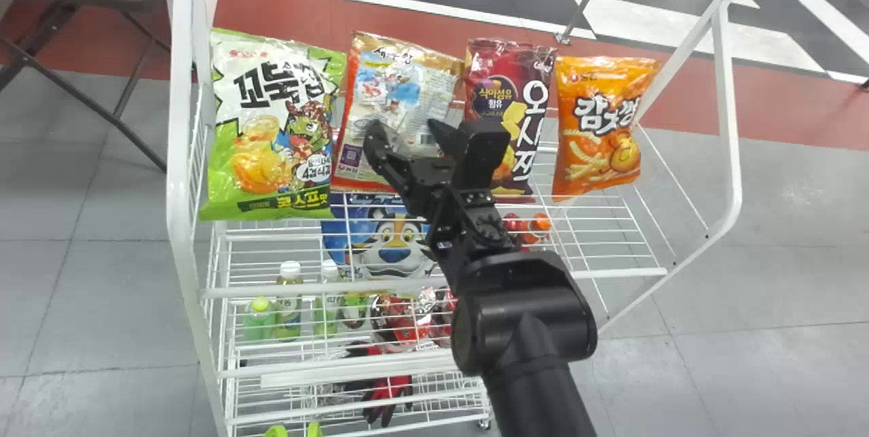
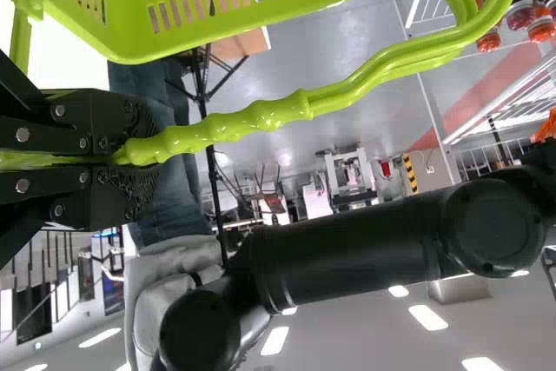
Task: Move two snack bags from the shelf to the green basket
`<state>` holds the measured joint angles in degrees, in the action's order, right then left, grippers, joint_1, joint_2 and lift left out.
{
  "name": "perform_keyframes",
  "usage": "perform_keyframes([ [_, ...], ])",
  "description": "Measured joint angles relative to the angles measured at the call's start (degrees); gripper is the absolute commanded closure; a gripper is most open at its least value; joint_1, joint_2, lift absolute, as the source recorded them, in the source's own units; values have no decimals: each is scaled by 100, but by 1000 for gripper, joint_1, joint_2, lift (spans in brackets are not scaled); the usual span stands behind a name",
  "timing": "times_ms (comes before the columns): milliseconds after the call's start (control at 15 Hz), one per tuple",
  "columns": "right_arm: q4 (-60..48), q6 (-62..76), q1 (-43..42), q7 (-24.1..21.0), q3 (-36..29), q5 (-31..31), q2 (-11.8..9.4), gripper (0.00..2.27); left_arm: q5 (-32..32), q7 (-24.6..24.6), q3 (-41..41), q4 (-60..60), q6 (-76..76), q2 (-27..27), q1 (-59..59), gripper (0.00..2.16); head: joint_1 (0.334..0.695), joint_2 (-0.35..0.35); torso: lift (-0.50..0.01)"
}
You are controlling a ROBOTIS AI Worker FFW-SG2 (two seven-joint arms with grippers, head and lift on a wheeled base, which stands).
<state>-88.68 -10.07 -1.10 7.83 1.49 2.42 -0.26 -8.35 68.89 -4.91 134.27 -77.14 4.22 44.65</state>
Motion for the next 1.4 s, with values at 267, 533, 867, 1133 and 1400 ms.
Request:
perform_keyframes([
  [267,-82,-144,36,182,55,-179,0,2047,-38,18,96,-14,1,1,-1,2142,695,-297,-13],
  [533,-565,6,353,101,86,-266,0,2051,-53,19,99,-15,9,-9,-1,2142,695,-301,-13],
  [867,-1220,51,835,97,-5,-341,0,2051,-53,38,89,72,28,-8,72,2142,695,-332,-13],
  [1133,-2061,58,1432,96,-72,-394,7,2051,-53,46,83,211,38,0,192,2142,695,-350,-13],
  [1400,-3329,-307,2276,117,-113,-296,-95,2051,-39,63,56,279,80,0,310,2142,695,-350,-13],
])
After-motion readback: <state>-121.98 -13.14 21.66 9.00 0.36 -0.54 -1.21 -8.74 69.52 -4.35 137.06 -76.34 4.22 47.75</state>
